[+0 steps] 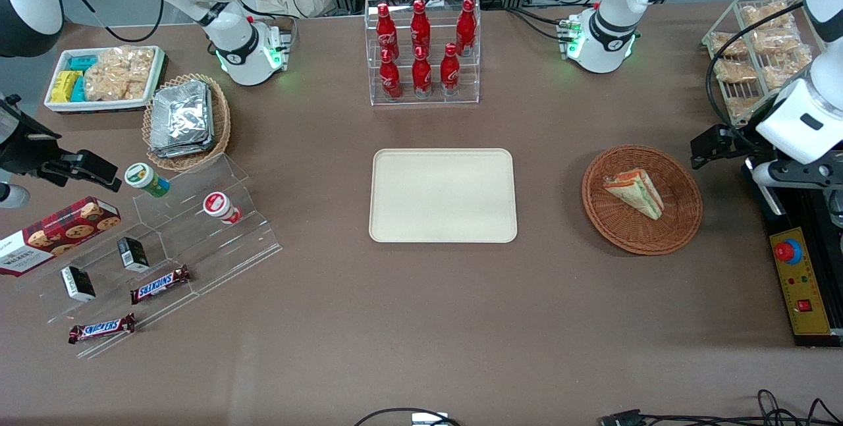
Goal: Place sandwich from basket to tray
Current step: 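Move the left gripper over the sandwich in the wicker basket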
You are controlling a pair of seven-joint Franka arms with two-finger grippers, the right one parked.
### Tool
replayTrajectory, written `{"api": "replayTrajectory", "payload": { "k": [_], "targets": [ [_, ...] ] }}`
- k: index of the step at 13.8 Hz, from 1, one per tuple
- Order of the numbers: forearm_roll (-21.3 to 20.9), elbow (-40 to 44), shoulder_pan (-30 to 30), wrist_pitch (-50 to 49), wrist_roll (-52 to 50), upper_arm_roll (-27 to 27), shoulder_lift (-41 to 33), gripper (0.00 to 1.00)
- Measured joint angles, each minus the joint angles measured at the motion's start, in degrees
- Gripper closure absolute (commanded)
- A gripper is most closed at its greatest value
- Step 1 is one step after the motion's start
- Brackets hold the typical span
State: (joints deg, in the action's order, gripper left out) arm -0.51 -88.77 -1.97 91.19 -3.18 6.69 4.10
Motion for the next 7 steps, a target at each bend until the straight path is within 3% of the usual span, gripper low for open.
{"api": "replayTrajectory", "payload": {
  "k": [4, 7],
  "targets": [
    [-0.1, -2.9, -0.1, 0.4, -6.5, -0.3, 0.7, 0.00],
    [-0.1, -10.8, -0.7, 5.9, -8.1, -0.9, -1.2, 0.00]
  ]
}}
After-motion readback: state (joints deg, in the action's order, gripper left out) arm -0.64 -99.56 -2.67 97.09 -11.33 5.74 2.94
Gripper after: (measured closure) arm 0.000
